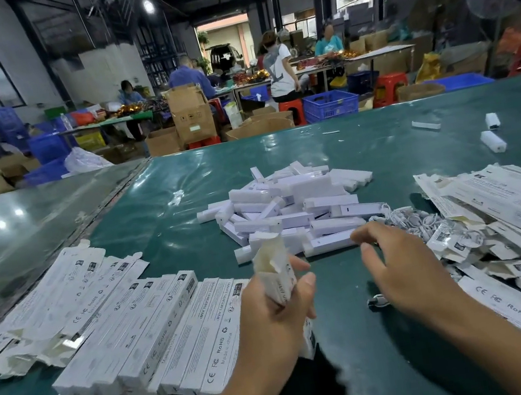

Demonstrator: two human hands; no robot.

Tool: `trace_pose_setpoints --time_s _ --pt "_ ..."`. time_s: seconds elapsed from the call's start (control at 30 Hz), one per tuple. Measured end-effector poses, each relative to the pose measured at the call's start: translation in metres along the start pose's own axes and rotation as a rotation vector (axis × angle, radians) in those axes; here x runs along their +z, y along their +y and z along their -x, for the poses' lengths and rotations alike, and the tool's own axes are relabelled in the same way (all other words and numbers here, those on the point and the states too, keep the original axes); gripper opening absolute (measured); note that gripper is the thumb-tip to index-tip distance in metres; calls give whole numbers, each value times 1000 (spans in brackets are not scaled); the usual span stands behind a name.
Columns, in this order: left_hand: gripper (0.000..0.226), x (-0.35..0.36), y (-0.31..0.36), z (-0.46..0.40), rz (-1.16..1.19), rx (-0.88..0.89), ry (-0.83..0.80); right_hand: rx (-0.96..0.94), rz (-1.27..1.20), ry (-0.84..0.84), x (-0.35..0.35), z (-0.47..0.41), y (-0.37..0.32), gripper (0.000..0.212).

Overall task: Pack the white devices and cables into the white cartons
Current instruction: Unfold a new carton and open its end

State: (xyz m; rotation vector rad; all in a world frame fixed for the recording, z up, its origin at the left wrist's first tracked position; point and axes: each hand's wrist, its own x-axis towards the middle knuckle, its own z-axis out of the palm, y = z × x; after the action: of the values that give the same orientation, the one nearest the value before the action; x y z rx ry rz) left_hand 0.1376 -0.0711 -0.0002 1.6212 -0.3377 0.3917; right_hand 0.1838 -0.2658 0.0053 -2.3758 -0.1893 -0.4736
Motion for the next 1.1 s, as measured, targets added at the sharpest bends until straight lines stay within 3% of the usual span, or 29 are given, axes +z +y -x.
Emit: trace_pose_setpoints --time_s 0.13,0.27,0.47,0.53,0.63,0.7,0.77,0.83,0.93,1.1 --pt "22 10 -4 0 -5 -74 -44 -63 196 -167 22 -28 14 35" --pt "23 7 -11 0 -34 -77 -66 -268 531 -282 49 -67 16 42" --pt "21 6 -11 4 -47 -31 -137 -352 793 -225 61 -86 19 31" --pt "21 6 -9 3 -39 -23 -142 -377 653 -157 54 -76 21 23" --pt "36 6 -9 4 -40 -30 -168 -188 57 -30 24 -54 14 15" --pt "45 6 -9 4 -49 -28 -186 -113 -214 72 2 -40 5 9" --pt "44 7 -9 3 -30 -16 -194 -135 -470 55 -20 -28 -8 27" --pt "42 6 -8 2 -32 -9 -182 -206 -700 -139 -46 -19 -21 54" --pt "44 6 -9 1 -53 13 -178 -465 -613 -365 -73 -8 -35 64" --pt "43 5 -9 0 -96 27 -231 -662 -193 -385 -74 -1 -48 56"
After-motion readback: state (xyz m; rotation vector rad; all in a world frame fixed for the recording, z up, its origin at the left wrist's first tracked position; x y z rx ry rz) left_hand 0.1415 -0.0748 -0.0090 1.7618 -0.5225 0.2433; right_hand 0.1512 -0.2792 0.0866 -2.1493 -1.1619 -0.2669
